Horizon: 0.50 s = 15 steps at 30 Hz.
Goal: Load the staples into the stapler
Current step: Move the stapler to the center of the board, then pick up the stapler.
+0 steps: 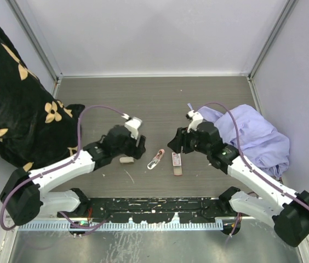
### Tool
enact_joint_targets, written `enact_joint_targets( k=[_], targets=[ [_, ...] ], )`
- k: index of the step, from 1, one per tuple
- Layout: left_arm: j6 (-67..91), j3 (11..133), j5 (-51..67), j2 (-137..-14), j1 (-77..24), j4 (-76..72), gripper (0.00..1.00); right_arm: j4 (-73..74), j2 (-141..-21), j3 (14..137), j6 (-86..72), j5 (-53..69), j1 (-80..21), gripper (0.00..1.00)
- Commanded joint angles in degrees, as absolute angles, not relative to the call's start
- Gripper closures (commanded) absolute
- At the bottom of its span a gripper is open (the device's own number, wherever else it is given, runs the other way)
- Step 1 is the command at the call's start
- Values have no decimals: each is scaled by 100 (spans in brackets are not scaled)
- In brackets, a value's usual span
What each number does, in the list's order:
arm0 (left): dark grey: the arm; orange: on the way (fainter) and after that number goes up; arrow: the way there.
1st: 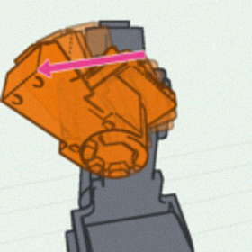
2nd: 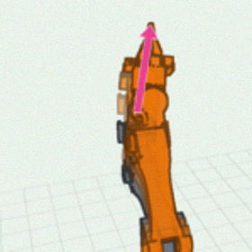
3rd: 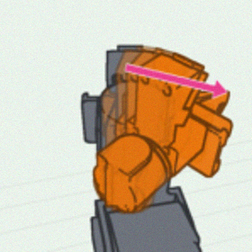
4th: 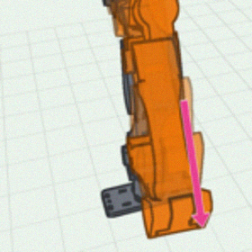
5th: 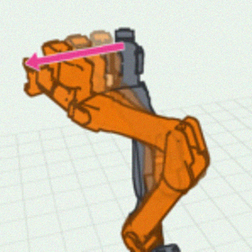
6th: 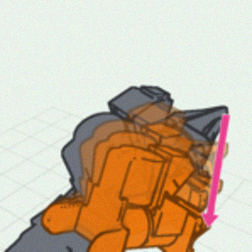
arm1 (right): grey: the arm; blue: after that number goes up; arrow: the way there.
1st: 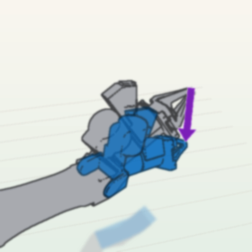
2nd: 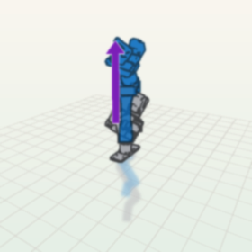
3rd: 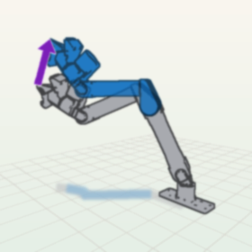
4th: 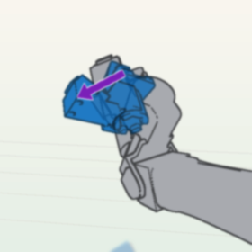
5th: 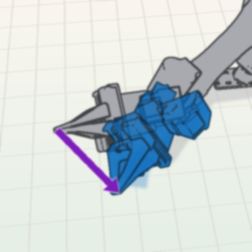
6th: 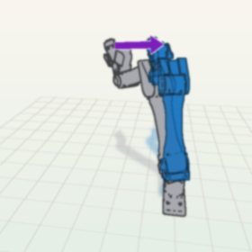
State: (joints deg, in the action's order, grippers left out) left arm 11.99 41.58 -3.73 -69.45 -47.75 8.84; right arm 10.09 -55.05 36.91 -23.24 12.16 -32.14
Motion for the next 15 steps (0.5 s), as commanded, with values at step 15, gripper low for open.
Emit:
enact_joint_targets(
  k=[15],
  targets=[
    [1983,2682,-554,-6055,-3393,-886,32,1080,-8026,5101,-3081,-1626,-5821,53]
  ],
)
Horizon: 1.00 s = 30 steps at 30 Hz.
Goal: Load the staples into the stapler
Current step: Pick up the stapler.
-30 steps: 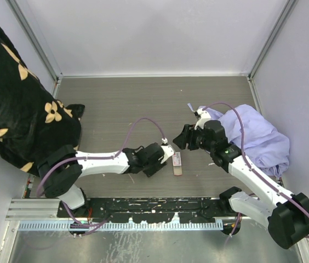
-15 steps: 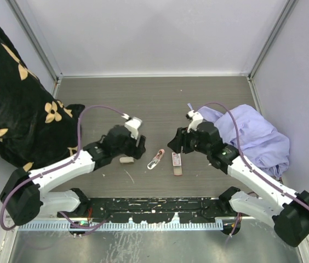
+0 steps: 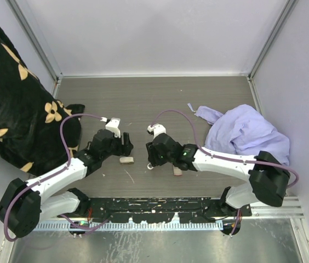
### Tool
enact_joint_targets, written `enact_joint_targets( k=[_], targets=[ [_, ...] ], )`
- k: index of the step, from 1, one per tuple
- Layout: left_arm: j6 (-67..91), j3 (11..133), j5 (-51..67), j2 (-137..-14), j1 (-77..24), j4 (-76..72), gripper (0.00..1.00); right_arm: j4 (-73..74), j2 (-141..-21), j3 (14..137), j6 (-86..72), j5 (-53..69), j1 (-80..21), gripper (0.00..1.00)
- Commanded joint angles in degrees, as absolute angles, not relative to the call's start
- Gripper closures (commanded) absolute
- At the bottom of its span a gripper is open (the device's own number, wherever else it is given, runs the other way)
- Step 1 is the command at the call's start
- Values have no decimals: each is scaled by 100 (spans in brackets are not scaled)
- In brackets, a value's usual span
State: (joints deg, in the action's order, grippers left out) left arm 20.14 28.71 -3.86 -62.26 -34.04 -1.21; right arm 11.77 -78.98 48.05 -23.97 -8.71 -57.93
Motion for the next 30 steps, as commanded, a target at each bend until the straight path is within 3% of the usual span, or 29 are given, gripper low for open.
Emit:
enact_joint_targets(
  k=[1,12,30],
  targets=[
    [1978,2642,-560,-6040,-3396,-929,32,1075,-8100,5107,-3255,-1674,-5821,54],
    [1942,2378,-735,-5887,-3393,-1132,32,1150,-8835,5292,-4628,-1964,-5858,61],
    [1970,2373,-644,-5873,-3393,-1143,32,1503,-9138,5433,-5173,-2149,-5983,68]
  ],
)
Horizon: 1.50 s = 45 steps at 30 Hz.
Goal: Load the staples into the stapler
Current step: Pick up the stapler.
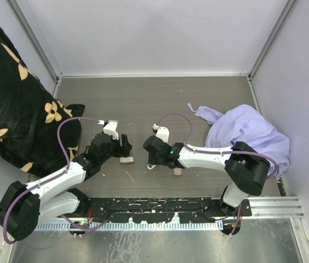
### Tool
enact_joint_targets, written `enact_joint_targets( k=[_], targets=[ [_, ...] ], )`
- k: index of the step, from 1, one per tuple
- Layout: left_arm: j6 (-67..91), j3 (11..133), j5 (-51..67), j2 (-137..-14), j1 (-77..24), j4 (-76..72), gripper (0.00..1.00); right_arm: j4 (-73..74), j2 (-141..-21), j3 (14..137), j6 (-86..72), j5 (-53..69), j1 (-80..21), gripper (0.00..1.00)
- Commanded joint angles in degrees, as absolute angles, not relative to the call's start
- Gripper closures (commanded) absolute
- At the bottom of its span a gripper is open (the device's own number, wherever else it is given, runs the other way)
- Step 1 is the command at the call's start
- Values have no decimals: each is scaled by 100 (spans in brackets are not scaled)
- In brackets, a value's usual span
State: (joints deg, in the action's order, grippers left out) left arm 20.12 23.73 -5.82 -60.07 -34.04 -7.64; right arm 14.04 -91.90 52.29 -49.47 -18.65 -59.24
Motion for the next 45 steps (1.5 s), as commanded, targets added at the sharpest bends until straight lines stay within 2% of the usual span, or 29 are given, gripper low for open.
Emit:
enact_joint_targets(
  k=[1,34,45],
  targets=[
    [1973,2373,-636,-5876,-3393,-1143,32,1517,-9118,5422,-5203,-2160,-5992,68],
    [1971,2336,-702,-5707,-3393,-1099,32,1674,-9358,5417,-5468,-2240,-6126,73],
    [1970,2350,-686,-5771,-3393,-1116,32,1731,-9243,5429,-5547,-2402,-6141,91]
  ],
)
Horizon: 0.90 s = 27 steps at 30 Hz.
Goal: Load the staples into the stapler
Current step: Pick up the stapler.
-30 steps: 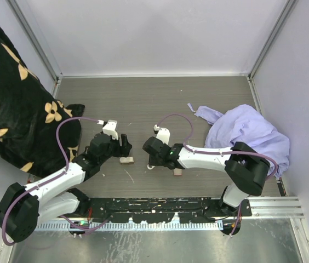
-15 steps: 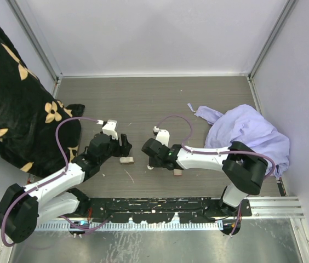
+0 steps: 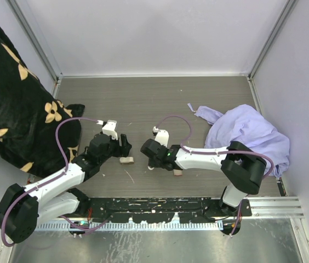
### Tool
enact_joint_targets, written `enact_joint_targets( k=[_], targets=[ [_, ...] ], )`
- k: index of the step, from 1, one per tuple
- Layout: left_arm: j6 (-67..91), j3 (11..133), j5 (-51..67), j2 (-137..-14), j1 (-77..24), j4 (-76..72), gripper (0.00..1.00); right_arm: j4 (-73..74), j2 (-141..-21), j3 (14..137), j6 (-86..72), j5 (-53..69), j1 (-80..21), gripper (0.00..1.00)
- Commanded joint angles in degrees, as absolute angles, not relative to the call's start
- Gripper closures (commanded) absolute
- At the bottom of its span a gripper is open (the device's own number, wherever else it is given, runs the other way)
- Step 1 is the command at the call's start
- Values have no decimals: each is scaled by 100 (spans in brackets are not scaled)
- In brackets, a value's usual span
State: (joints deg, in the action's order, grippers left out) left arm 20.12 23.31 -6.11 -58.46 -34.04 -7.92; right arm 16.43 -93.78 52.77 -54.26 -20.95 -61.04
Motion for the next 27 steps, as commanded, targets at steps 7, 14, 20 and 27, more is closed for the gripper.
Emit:
enact_joint_targets(
  k=[7,14,20,27],
  targets=[
    [1977,2355,-676,-5812,-3393,-1134,32,1731,-9040,5389,-5622,-2495,-6137,100],
    [2014,2299,-671,-5694,-3393,-1169,32,1771,-8613,5381,-5596,-2531,-6135,100],
    [2439,2294,-350,-5022,-3383,-971,27,1146,-7950,5039,-5241,-2551,-6115,100],
    [3724,2194,497,-4086,-3332,-848,22,-483,-7168,4326,-4663,-1643,-5762,100]
  ],
)
